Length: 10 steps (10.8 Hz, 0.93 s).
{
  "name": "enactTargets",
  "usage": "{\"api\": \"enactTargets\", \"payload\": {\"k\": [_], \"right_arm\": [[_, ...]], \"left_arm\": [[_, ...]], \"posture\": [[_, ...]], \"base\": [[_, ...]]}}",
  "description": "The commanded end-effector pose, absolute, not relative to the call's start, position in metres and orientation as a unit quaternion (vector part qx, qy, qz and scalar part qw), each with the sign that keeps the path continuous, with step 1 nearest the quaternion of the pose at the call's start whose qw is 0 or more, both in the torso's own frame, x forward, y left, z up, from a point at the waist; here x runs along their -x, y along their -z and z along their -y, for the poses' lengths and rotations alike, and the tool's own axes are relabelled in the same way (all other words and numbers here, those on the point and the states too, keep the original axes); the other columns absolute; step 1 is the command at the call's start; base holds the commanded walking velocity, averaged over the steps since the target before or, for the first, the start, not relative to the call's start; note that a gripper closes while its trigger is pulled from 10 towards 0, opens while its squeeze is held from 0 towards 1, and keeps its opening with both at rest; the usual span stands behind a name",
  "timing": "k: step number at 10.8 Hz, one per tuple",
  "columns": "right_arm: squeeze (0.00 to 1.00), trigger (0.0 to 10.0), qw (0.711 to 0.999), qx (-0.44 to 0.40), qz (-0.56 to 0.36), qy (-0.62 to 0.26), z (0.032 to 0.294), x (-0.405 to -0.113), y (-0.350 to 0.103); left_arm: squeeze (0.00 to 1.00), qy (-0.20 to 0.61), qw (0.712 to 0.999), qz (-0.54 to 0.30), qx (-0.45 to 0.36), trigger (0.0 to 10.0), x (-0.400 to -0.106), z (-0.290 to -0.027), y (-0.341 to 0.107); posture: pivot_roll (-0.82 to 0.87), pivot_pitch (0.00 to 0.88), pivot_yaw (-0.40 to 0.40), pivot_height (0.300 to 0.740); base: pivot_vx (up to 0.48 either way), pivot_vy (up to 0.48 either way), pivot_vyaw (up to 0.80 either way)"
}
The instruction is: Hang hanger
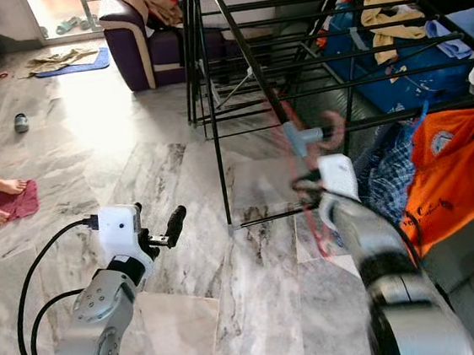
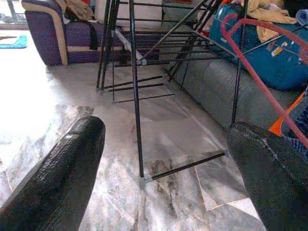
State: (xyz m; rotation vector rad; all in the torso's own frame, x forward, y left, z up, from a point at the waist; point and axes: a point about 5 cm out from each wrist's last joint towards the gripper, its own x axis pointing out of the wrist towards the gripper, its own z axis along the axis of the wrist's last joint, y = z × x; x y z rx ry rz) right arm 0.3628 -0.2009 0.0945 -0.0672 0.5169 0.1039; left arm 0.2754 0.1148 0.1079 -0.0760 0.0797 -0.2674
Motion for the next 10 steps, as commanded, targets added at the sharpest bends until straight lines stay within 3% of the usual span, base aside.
{"api": "enactTargets", "payload": {"k": [1, 7, 8, 10], "right_arm": [[0.00, 10.0, 0.962, 0.048, -0.260, -0.065, 0.201, -0.363, -0.093], [0.00, 10.0, 0.946, 0.026, -0.310, -0.095, 0.208, -0.355, -0.075], [1.00, 10.0, 0.948, 0.026, -0.305, -0.088, 0.211, -0.355, -0.075], [1.00, 10.0, 0.953, 0.052, -0.288, -0.078, 0.216, -0.355, -0.076]], "left_arm": [[0.00, 0.138, 0.989, -0.041, 0.035, 10.0, -0.274, -0.113, -0.110], [0.00, 0.148, 0.987, -0.053, 0.034, 10.0, -0.269, -0.110, -0.108], [0.00, 0.149, 0.987, -0.055, 0.034, 10.0, -0.268, -0.109, -0.107], [0.00, 0.145, 0.987, -0.061, 0.033, 10.0, -0.266, -0.111, -0.105]], "posture": [[0.04, 0.101, -0.075, 0.740], [0.05, 0.115, -0.071, 0.740], [0.05, 0.116, -0.073, 0.740], [0.05, 0.112, -0.075, 0.740]], "base": [[0.000, 0.000, 0.00], [0.000, 0.000, 0.00], [0.000, 0.000, 0.00], [0.000, 0.000, 0.00]]}}
